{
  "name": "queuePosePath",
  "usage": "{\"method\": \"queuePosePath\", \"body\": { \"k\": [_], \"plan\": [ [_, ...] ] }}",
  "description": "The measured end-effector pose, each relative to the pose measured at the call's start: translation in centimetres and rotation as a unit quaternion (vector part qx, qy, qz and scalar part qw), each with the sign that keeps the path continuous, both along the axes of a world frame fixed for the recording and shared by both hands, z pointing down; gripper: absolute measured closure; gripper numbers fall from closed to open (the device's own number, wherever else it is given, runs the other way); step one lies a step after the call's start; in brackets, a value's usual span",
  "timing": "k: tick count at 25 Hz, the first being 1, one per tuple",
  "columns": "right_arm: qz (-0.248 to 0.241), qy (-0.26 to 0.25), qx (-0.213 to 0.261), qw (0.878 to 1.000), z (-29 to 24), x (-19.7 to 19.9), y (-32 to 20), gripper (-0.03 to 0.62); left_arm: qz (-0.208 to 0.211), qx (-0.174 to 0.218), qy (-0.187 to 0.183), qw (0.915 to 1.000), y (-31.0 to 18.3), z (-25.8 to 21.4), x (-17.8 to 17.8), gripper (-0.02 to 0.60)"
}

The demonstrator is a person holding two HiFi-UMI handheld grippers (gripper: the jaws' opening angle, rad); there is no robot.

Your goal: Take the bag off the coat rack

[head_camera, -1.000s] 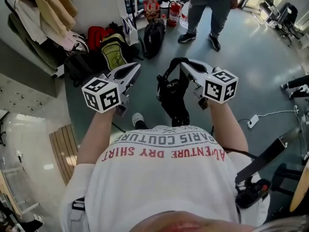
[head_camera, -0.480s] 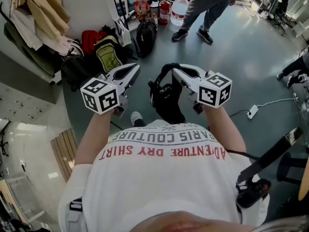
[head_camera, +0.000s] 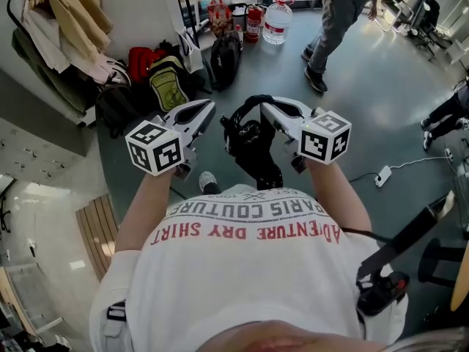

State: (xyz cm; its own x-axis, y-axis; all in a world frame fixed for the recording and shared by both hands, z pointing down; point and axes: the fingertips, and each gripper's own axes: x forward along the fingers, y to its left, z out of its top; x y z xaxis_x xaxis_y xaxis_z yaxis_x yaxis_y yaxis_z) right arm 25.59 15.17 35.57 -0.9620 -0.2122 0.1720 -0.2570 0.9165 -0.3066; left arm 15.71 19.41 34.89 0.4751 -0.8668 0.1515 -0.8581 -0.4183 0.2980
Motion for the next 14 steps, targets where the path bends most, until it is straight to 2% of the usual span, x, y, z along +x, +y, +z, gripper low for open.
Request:
{"method": "queuePosePath", "body": {
  "k": [14],
  "plan": [
    [0.005,0.010,0.005,1.000,-0.2,0.0,-1.5,0.582,0.003,-0.001,-0.001,1.0000,-1.1,-0.3,0.1,0.578]
  ]
}}
